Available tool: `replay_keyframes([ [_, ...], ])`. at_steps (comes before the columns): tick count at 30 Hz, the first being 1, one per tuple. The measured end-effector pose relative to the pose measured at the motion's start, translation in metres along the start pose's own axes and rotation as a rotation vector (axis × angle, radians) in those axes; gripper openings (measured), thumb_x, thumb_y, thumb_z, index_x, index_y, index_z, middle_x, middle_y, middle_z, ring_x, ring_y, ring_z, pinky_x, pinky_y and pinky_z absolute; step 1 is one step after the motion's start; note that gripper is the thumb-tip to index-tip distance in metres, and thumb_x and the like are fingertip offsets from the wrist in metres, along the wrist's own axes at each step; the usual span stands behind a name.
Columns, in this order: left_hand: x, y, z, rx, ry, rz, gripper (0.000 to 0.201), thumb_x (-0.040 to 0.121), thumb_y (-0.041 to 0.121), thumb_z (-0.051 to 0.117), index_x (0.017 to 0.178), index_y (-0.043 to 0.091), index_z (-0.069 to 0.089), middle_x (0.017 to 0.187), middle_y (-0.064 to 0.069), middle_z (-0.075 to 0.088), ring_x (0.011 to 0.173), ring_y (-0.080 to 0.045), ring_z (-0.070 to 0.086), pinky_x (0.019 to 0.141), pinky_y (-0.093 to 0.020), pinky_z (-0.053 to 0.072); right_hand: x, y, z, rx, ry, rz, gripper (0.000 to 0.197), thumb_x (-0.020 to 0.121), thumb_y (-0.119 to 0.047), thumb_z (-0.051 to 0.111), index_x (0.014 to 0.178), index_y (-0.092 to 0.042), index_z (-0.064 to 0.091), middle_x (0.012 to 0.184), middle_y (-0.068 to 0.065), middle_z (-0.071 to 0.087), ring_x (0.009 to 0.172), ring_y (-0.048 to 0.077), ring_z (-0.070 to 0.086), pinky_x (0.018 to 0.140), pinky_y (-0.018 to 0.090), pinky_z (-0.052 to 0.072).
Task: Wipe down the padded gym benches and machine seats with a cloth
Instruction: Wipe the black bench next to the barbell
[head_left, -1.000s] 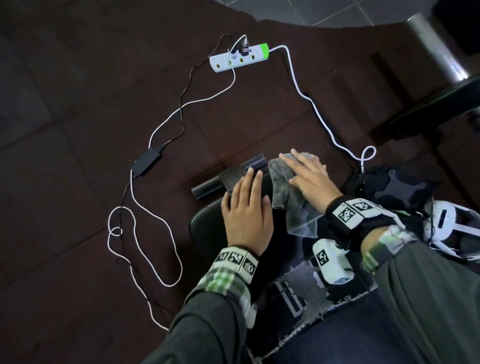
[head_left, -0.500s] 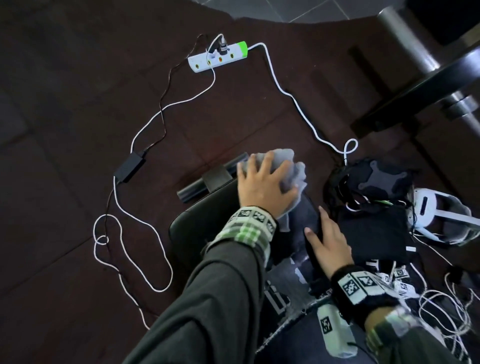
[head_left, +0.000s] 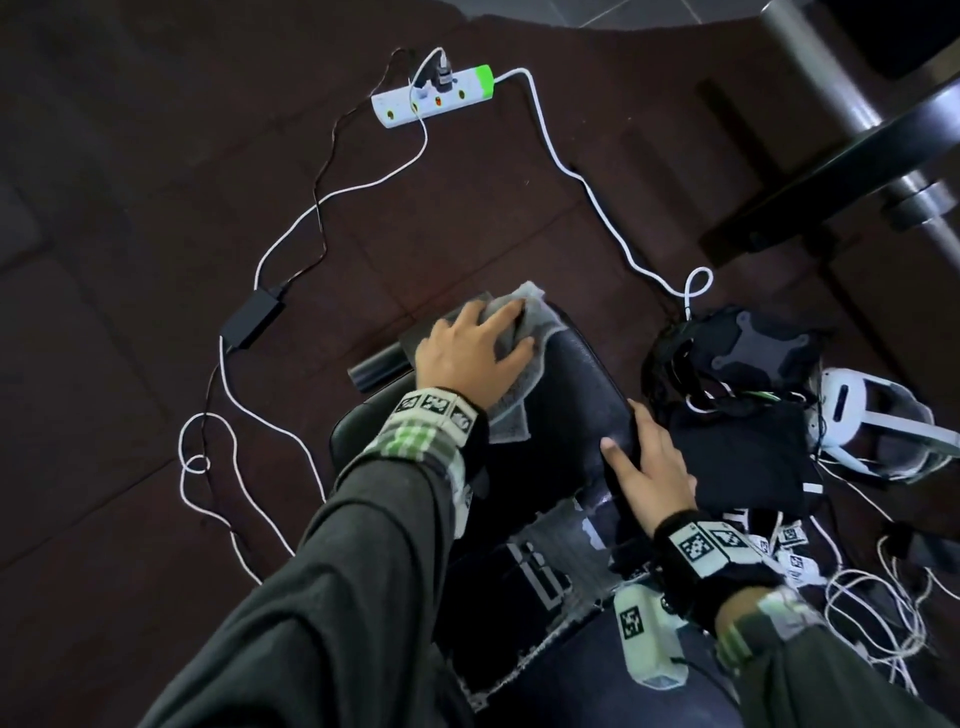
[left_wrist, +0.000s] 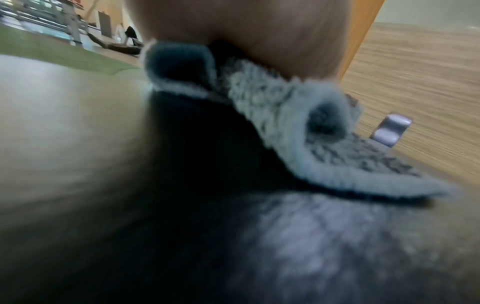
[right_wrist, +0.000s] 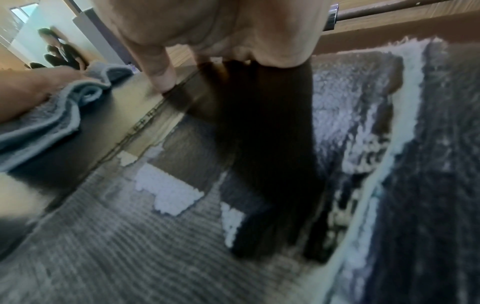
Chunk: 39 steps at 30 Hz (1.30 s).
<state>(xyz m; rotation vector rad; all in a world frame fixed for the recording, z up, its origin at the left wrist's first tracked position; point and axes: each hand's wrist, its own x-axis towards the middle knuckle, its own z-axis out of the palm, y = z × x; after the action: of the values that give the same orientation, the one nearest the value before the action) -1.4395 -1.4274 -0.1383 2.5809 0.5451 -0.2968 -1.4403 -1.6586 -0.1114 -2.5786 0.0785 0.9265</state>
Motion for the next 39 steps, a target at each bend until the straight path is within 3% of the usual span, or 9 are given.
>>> replay_keyframes([
  [4,-0.049,-0.061,-0.003,-0.069,0.136,-0.141,0.063,0.082,0.067,0.031,0.130,0.034,0.057,0.121,-0.003,0.062,0.096,-0.040,0.061,0.080,-0.043,0.050,-0.001,0.000,0.000,0.017,0.012,0.002,0.058,0.091,-0.043,0.048,0.143,-0.041,0.020,0.149,-0.007,0.029,0.131,0.024,0.032,0.106,0.050,0.017],
  [8,-0.112,-0.105,0.011,-0.196,0.322,-0.224,0.059,0.087,0.056,0.044,0.125,0.015,0.063,0.124,-0.015,0.060,0.094,-0.044,0.061,0.082,-0.047,0.050,0.000,0.000,0.001,0.006,0.024,-0.004,0.058,0.091,-0.042,0.048,0.143,-0.040,0.022,0.147,-0.006,0.032,0.129,0.026,0.035,0.105,0.051,0.019],
  [11,-0.111,-0.100,0.017,-0.236,0.386,-0.251,0.057,0.086,0.052,0.051,0.119,0.008,0.067,0.122,-0.022,0.060,0.092,-0.046,0.061,0.084,-0.049,0.050,0.001,0.000,0.002,-0.003,0.035,0.001,0.058,0.091,-0.042,0.048,0.143,-0.039,0.022,0.148,-0.006,0.031,0.129,0.026,0.035,0.105,0.050,0.019],
  [17,-0.071,-0.086,0.001,-0.177,0.195,-0.242,0.070,0.080,0.069,0.038,0.125,0.023,0.066,0.125,-0.010,0.062,0.099,-0.040,0.060,0.090,-0.041,0.044,0.003,0.002,0.003,-0.006,0.053,0.002,0.059,0.091,-0.044,0.048,0.143,-0.038,0.023,0.148,-0.004,0.032,0.130,0.028,0.034,0.105,0.051,0.018],
  [21,-0.102,-0.091,0.009,-0.317,0.386,-0.287,0.065,0.082,0.059,0.047,0.127,0.016,0.064,0.124,-0.015,0.060,0.100,-0.039,0.062,0.090,-0.044,0.048,0.000,0.002,0.005,0.008,0.063,-0.011,0.057,0.091,-0.042,0.050,0.142,-0.039,0.025,0.147,-0.004,0.033,0.129,0.029,0.034,0.105,0.051,0.018],
  [25,-0.158,-0.065,0.042,-0.700,0.514,-0.602,0.076,0.078,0.056,0.054,0.143,0.017,0.048,0.142,-0.019,0.041,0.127,-0.035,0.047,0.103,-0.027,0.033,0.003,0.004,0.006,0.000,0.066,-0.008,0.058,0.091,-0.043,0.049,0.143,-0.039,0.024,0.148,-0.004,0.032,0.129,0.029,0.034,0.105,0.049,0.018],
  [29,-0.171,-0.043,0.051,-0.759,0.533,-0.660,0.068,0.085,0.027,0.074,0.146,0.025,0.043,0.150,-0.015,0.034,0.136,-0.030,0.040,0.102,-0.022,0.029,0.004,0.006,0.006,-0.009,0.076,-0.022,0.059,0.091,-0.044,0.047,0.144,-0.038,0.022,0.148,-0.002,0.032,0.130,0.029,0.033,0.106,0.050,0.018],
  [35,-0.144,-0.072,0.037,-0.787,0.494,-0.639,0.069,0.085,0.038,0.074,0.146,0.037,0.042,0.148,-0.007,0.038,0.137,-0.020,0.039,0.102,-0.017,0.026,0.000,0.010,0.009,-0.045,0.101,-0.079,0.065,0.092,-0.048,0.045,0.147,-0.039,0.011,0.150,-0.001,0.028,0.134,0.027,0.030,0.107,0.050,0.018],
  [39,-0.169,-0.052,0.052,-0.827,0.554,-0.671,0.072,0.082,0.046,0.072,0.146,0.038,0.041,0.147,-0.007,0.040,0.133,-0.022,0.044,0.101,-0.020,0.030,-0.003,0.020,0.009,-0.039,0.102,-0.153,0.071,0.090,-0.049,0.049,0.148,-0.038,0.009,0.152,0.000,0.023,0.135,0.026,0.028,0.108,0.047,0.020],
])
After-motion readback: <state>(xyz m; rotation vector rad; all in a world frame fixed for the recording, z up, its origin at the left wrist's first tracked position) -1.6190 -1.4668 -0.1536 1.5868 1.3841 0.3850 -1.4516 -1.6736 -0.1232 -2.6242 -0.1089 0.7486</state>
